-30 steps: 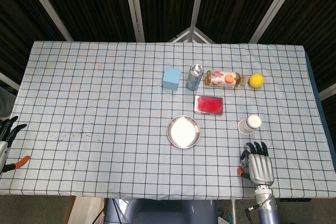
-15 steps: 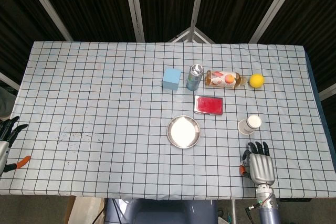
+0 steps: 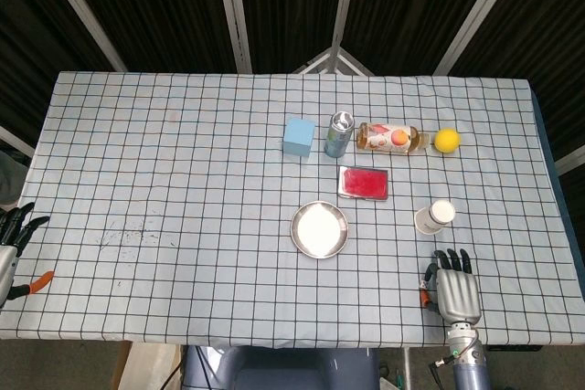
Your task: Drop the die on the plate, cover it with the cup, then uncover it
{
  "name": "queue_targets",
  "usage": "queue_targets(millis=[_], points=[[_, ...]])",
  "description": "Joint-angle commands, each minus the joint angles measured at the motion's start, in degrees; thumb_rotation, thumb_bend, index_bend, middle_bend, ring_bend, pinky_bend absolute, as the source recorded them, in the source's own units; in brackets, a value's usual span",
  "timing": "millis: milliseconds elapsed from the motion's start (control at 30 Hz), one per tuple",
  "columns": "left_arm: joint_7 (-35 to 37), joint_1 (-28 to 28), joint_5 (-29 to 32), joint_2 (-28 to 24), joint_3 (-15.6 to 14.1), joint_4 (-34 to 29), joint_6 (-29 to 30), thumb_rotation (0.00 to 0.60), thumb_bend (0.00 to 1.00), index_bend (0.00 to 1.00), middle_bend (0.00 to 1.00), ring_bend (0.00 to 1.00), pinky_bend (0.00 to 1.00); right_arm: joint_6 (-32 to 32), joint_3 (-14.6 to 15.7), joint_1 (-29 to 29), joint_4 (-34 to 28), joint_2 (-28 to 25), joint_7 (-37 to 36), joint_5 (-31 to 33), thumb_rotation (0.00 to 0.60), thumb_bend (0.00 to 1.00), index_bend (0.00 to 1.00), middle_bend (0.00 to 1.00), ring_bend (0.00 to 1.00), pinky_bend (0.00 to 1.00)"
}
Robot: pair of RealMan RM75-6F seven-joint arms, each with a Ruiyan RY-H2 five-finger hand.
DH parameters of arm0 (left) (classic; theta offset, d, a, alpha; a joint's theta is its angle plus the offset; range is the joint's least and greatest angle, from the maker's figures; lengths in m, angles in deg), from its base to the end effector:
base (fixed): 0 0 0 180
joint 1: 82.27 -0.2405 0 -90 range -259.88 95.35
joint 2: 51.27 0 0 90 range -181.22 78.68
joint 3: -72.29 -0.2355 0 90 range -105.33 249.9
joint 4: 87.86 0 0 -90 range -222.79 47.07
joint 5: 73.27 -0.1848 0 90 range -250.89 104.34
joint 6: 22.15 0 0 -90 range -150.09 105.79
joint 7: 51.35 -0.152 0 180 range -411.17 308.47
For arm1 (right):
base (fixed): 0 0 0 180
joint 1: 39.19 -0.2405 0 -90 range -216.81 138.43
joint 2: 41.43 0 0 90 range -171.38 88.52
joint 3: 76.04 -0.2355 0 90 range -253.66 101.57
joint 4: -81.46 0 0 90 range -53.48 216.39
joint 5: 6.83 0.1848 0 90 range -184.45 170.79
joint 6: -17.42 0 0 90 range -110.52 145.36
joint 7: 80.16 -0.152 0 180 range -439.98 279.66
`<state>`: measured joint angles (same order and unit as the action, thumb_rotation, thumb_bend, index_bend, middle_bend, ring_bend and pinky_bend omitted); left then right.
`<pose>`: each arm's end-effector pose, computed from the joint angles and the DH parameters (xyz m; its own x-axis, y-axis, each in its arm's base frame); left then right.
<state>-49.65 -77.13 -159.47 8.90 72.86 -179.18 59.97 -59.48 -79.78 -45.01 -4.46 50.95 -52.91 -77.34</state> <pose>-0.2956 0.1795 0.1830 0.4487 0.0851 0.8896 0.8932 -0.0103 -0.4495 -0.2745 -0.1821 0.0226 0.4162 -0.2464 0.8752 -0.8775 0.1432 0.4576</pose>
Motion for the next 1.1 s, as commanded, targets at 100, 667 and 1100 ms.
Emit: queue_targets(millis=[100, 667, 1100], points=[[-0.2, 0.0, 0.1, 0.1, 0.0, -0.1, 0.0, 0.6, 0.29, 0.16, 0.0, 0.0, 0.02, -0.1, 0.0, -0.1, 0.0, 0.0, -0.2, 0.0, 0.6, 0.3, 0.56, 0.2, 0.11, 0.0], [0.0, 0.0, 0.2, 0.0, 0.0, 0.0, 0.2, 0.6, 0.29, 0.16, 0.0, 0.0, 0.02, -5.1, -1.1, 0.8, -2.0, -0.7, -3.4, -3.1, 0.6, 0.49, 0.71, 0.26, 0.15, 0.0], [0.8, -0.3, -0.2, -0.3, -0.2, -0.1, 0.6, 0.6, 0.29, 0.16, 0.0, 0.0, 0.02, -10.9, -6.1, -1.9, -17.6, -7.8, -0.3, -11.3, 0.6, 0.49, 0.71, 0.26, 0.15, 0.0]])
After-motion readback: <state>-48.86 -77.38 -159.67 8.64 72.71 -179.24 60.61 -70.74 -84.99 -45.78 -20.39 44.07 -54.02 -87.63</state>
